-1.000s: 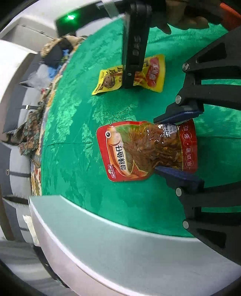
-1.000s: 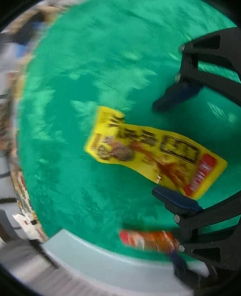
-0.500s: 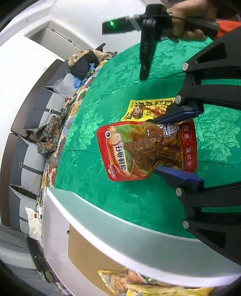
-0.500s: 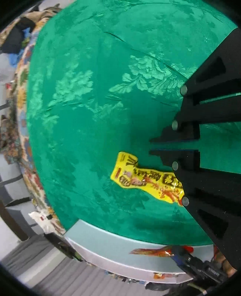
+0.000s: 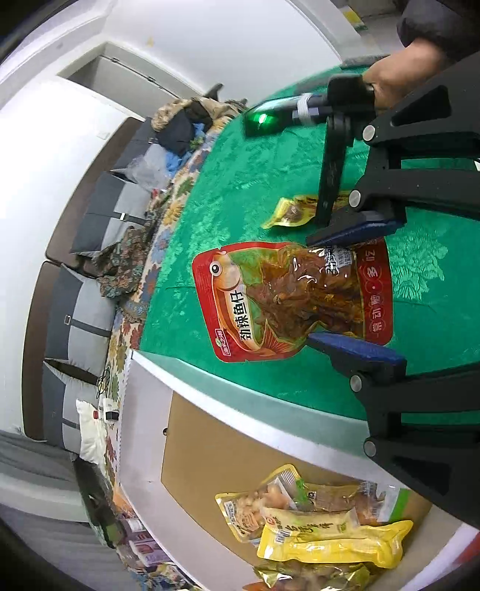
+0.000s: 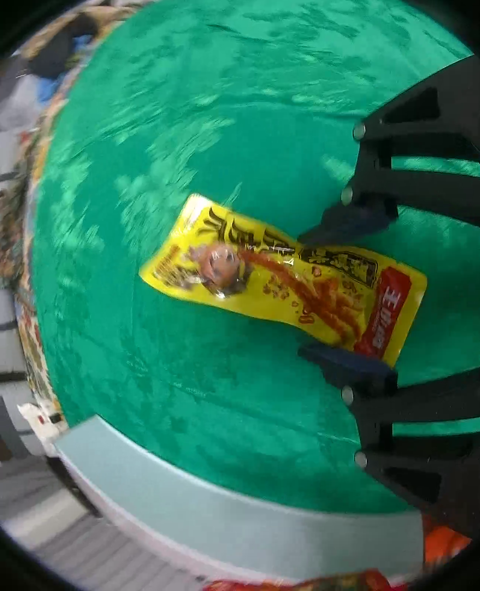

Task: Organize snacks
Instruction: 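Carry the fish pack and yellow pack into the white box and open both tools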

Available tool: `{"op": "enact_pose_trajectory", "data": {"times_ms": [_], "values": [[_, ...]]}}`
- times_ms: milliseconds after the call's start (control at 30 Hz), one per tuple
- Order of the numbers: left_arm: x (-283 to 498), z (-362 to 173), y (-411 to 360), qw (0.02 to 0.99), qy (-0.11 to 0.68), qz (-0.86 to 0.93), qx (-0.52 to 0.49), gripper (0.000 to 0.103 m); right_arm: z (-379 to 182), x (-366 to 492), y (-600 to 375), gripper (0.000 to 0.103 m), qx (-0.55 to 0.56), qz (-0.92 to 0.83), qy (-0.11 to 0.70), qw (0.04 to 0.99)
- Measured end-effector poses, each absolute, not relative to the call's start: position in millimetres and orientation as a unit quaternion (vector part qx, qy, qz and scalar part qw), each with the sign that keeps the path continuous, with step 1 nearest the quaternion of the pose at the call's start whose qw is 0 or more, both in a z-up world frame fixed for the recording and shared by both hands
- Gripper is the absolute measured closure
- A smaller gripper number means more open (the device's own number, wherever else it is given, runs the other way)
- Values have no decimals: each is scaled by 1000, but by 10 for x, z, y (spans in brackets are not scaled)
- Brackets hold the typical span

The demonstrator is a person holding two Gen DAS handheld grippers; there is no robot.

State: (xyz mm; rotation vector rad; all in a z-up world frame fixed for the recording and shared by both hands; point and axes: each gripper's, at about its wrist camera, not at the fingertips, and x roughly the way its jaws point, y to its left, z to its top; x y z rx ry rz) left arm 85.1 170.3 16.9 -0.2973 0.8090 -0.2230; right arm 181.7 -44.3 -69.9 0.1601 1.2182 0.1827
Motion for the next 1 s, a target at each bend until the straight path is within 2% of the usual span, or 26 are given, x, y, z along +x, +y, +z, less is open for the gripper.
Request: {"op": "enact_pose_trajectory", "data": {"times_ms": [200, 367, 567, 633, 667, 733, 767, 867, 1000], "values": [[791, 338, 1884, 902, 377, -112, -180, 58, -758, 1627, -1170, 57, 287, 150, 552, 769], [727, 608, 2336, 912, 350, -80, -199, 58, -308, 1547, -1056, 57, 343, 217, 508, 760], [667, 700, 3136, 926, 339, 18, -163, 57, 712, 1550, 286, 55, 261, 368, 460, 764], [663, 622, 3385, 924, 347, 56, -149, 52, 940, 1534, 898, 54, 219, 407, 451, 764], [656, 569, 3508, 921, 353, 79, -143, 47, 1021, 1534, 1242, 50, 189, 422, 447, 766], [638, 467, 3700, 914, 364, 110, -140, 31, 1027, 1532, 1719, 40, 148, 426, 448, 772], [597, 418, 3800, 911, 368, 124, -142, 21, 976, 1540, 1899, 32, 129, 426, 455, 771], [450, 339, 3914, 907, 369, 151, -136, 19, 760, 1513, 2212, 32, 74, 408, 481, 772], [262, 358, 3769, 913, 352, 171, -112, 15, 753, 1304, 2047, 31, 59, 397, 470, 786]]}}
